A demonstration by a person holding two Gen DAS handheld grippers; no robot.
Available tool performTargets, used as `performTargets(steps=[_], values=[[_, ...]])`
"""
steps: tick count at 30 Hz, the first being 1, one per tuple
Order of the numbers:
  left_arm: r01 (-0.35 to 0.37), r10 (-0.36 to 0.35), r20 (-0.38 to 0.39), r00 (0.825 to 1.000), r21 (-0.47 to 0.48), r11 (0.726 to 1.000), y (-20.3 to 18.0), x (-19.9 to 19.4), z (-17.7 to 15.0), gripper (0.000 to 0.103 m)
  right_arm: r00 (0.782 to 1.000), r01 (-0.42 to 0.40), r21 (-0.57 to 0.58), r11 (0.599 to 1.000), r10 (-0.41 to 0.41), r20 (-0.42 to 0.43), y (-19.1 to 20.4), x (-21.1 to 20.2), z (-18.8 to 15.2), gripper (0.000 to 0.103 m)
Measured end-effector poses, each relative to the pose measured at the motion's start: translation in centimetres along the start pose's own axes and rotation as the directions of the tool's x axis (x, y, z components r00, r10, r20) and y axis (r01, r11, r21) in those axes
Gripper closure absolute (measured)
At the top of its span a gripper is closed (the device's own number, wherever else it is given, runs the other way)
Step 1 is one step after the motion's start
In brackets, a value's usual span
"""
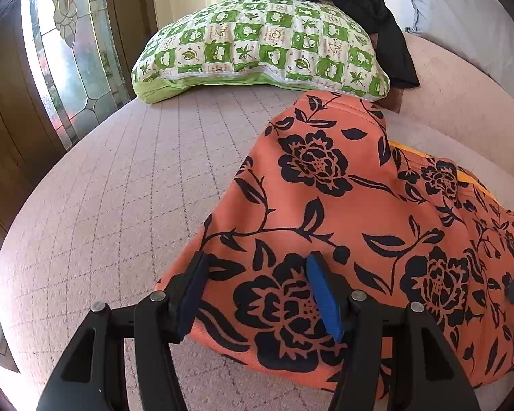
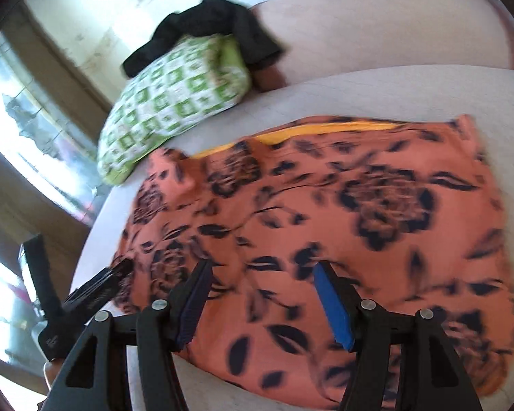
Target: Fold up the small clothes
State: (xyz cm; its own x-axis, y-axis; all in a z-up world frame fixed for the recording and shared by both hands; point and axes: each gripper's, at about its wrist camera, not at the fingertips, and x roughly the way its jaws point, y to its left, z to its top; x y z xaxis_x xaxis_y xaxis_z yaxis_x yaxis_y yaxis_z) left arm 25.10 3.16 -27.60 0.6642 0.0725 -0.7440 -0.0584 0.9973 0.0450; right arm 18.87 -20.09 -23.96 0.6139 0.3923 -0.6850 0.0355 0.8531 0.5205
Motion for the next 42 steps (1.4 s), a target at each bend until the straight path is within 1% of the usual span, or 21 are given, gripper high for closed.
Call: performTargets(steps=[2, 3, 5, 6, 8, 12, 17, 20, 22, 23, 24, 27, 30, 32, 34, 35, 36, 37, 39, 41, 42], values=[[-0.005, 0.005, 0.003, 1.000, 0.005, 1.000, -0.1, 0.1, 0.0, 0.042, 0.997, -0.014, -0.007, 1.000, 0.014, -0.070, 0.4, 2.3, -0.5, 0.036], [-0.009, 0.009, 0.003, 1.000, 0.005, 1.000, -0.2, 0.1, 0.0, 0.042, 0.995, 0.009, -0.020, 1.000, -0.011, -0.103, 0.4, 3.2, -0.9, 0.036], [-0.015, 0.015, 0.005, 1.000, 0.007, 1.000, -0.3, 0.1, 0.0, 0.042, 0.996, 0.026, -0.071, 0.997, -0.031, -0.080, 0.9, 2.8, -1.1, 0.037], [-0.016, 0.016, 0.008, 1.000, 0.008, 1.000, -0.3, 0.1, -0.1, 0.042, 0.995, 0.029, -0.083, 0.996, -0.036, -0.091, 1.1, 2.7, -1.0, 0.037], [-0.023, 0.023, 0.012, 1.000, 0.016, 1.000, -0.4, 0.1, -0.2, 0.041, 0.995, 0.011, -0.068, 0.998, -0.018, -0.093, 0.9, 2.1, -0.8, 0.037], [-0.031, 0.030, 0.016, 0.999, 0.019, 0.999, -0.4, 0.0, -0.3, 0.039, 0.996, 0.000, 0.002, 1.000, 0.000, -0.084, -0.6, 0.8, -0.5, 0.037], [-0.045, 0.044, 0.017, 0.999, 0.027, 0.999, -0.6, -0.1, -0.7, 0.034, 0.998, 0.004, -0.002, 1.000, -0.004, -0.058, -0.5, -0.4, -0.5, 0.037], [-0.044, 0.043, 0.012, 0.999, 0.027, 0.999, -0.6, -0.1, -0.8, 0.032, 0.997, 0.003, -0.012, 1.000, -0.004, -0.082, -0.3, -0.5, -1.1, 0.037], [-0.036, 0.036, 0.005, 0.999, 0.020, 0.999, -0.4, -0.2, -0.8, 0.032, 0.989, 0.033, -0.011, 0.999, -0.034, -0.142, -0.6, 0.4, -1.8, 0.037], [-0.029, 0.029, -0.001, 1.000, 0.014, 0.999, -0.4, -0.3, -0.9, 0.032, 0.987, 0.039, -0.012, 0.999, -0.040, -0.153, -0.7, 0.6, -2.0, 0.038], [-0.022, 0.022, -0.004, 1.000, 0.009, 1.000, -0.3, -0.4, -0.9, 0.032, 0.989, 0.038, -0.016, 0.999, -0.040, -0.144, -0.8, 0.5, -2.2, 0.038], [0.011, -0.012, -0.038, 0.999, -0.029, 1.000, 0.6, -1.5, -1.3, 0.032, 0.991, 0.021, 0.015, 1.000, -0.019, -0.133, -1.2, -0.6, -2.1, 0.038], [0.056, -0.064, -0.073, 0.995, -0.114, 0.992, 2.3, -2.8, -1.9, 0.032, 0.993, -0.038, 0.081, 0.996, 0.047, -0.112, -2.1, -2.4, -2.4, 0.035], [0.092, -0.116, -0.106, 0.988, -0.212, 0.973, 4.0, -3.0, -2.4, 0.032, 0.991, -0.072, 0.126, 0.989, 0.085, -0.104, -2.6, -3.5, -2.8, 0.031], [0.105, -0.147, -0.139, 0.979, -0.270, 0.957, 4.9, -2.9, -2.7, 0.032, 0.989, -0.103, 0.176, 0.979, 0.119, -0.083, -3.3, -4.6, -3.4, 0.028], [0.116, -0.166, -0.154, 0.974, -0.289, 0.950, 5.2, -2.8, -2.9, 0.032, 0.989, -0.114, 0.212, 0.971, 0.132, -0.073, -3.8, -5.0, -3.9, 0.024], [0.126, -0.180, -0.159, 0.971, -0.300, 0.946, 5.3, -2.7, -3.0, 0.032, 0.988, -0.121, 0.249, 0.961, 0.142, -0.066, -4.3, -5.3, -4.5, 0.023], [0.150, -0.211, -0.165, 0.963, -0.321, 0.935, 5.5, -2.7, -3.2, 0.032, 0.986, -0.133, 0.298, 0.945, 0.157, -0.058, -5.0, -5.6, -5.2, 0.023], [0.204, -0.276, -0.166, 0.947, -0.353, 0.913, 5.5, -2.6, -3.4, 0.036, 0.982, -0.149, 0.358, 0.922, 0.180, -0.056, -5.9, -6.0, -6.4, 0.023], [0.255, -0.338, -0.172, 0.925, -0.380, 0.889, 5.3, -2.3, -3.4, 0.046, 0.980, -0.152, 0.414, 0.898, 0.191, -0.056, -6.7, -6.2, -7.6, 0.022], [0.271, -0.360, -0.174, 0.916, -0.391, 0.880, 5.3, -2.1, -3.5, 0.048, 0.980, -0.146, 0.442, 0.885, 0.189, -0.054, -7.2, -6.2, -8.2, 0.022]])
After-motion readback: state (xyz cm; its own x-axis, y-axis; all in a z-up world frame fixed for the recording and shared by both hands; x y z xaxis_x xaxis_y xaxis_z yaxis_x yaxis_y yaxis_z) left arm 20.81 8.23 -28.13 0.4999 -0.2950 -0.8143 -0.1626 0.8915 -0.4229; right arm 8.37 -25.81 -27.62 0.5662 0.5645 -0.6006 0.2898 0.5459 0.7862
